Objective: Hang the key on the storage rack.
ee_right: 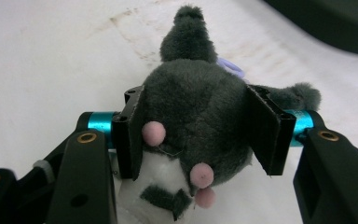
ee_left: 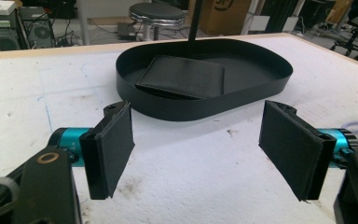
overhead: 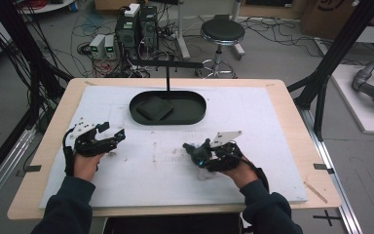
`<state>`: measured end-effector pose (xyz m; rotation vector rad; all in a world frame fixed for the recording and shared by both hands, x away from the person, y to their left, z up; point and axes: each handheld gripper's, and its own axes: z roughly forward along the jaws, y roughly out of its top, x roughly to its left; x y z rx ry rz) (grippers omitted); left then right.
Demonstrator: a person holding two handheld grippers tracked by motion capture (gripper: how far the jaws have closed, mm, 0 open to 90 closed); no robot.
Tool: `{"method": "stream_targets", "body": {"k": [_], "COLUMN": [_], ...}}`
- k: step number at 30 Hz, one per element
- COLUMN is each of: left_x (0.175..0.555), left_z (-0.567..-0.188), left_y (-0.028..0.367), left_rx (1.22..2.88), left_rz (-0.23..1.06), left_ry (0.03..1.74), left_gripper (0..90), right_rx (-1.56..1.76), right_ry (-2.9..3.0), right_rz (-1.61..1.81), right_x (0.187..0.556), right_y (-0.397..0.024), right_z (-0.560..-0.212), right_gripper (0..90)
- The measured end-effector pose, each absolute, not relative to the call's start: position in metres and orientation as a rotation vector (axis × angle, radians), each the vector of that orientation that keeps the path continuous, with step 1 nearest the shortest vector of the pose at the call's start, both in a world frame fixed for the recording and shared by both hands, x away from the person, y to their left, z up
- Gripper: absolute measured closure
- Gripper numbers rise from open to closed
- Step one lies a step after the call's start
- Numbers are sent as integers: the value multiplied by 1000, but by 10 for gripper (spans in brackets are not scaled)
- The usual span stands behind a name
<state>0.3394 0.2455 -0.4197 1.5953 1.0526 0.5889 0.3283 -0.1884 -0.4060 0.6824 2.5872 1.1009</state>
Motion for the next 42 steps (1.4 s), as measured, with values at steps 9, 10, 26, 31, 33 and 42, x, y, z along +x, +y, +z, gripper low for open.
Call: {"method": "stream_targets", "body": {"k": [9,10,26,31,33,42], "left_x": [340,340,340,340,340,340], "left_z": [-419,-419,-419,-419,-419,-419], "left_y": [248,248,249,250,250,250], "left_rx": [1592,1589,1591,1590,1589,1591], "left_rz": [593,593,592,596,595,587], "left_ry": [1057,1058,1063,1065,1066,1063], "left_gripper": [264,266,271,272,272,275], "right_rx": [712,735,610,821,861,1201], "right_ry": [2442,2418,2371,2320,2318,2508], "right_rz": [926,930,596,646,679,1222], "right_x": [332,331,310,320,323,339], "right_y": [-196,-197,-160,-185,-192,-222], "right_z": [-413,-411,-425,-418,-417,-421], "right_gripper": [255,234,168,410,428,388]}}
